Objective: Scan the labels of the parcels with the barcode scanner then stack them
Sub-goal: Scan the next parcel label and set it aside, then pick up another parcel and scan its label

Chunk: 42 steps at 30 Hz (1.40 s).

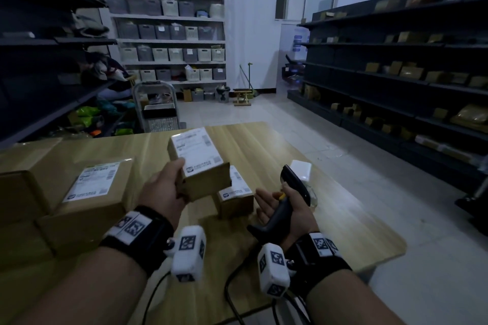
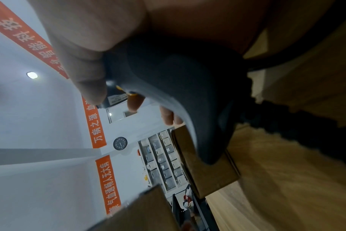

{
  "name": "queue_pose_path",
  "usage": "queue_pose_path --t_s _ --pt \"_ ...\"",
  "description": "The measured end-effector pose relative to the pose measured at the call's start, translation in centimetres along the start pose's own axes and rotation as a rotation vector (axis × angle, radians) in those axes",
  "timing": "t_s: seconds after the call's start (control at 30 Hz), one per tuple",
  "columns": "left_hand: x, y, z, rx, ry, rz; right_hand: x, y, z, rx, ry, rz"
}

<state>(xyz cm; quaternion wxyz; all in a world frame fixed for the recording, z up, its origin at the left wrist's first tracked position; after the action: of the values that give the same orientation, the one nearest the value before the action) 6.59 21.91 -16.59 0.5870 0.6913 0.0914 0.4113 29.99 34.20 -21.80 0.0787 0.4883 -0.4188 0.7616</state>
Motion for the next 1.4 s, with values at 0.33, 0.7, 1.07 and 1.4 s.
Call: queue_pose_path --t_s 0.33,0.7,1.07,1.4 --pt "3.5 -1.0 -2.2 -0.175 0.047 -0.452 -0.1 -0.3 -0.1 -0.005 -0.007 -0.015" --pt "2.9 -1.3 -0.9 -0.234 0.014 -0.355 0.0 -0.6 0.7 -0.013 0.038 -0.026" --pt "0.8 -1.7 0.9 -0.277 0.014 -0.251 -0.1 -0.6 0.7 -0.049 -0.005 0.003" --pt "-1.6 3.6 6.6 -0.156 0.047 -0.191 1.1 0.0 2.8 -0.024 0.02 0.02"
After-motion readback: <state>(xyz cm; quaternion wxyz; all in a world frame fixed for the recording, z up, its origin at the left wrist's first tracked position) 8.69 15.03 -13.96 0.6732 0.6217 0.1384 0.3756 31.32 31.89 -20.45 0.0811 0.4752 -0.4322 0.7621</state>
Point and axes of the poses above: each hand's wrist, its own z-axis away from the middle knuckle, its own x-axis out of the palm, y = z × x, the point moved 6 cm from there along -z, towards the middle knuckle, and after that the axes turned 9 degrees about -y, right-handed, at the moved point
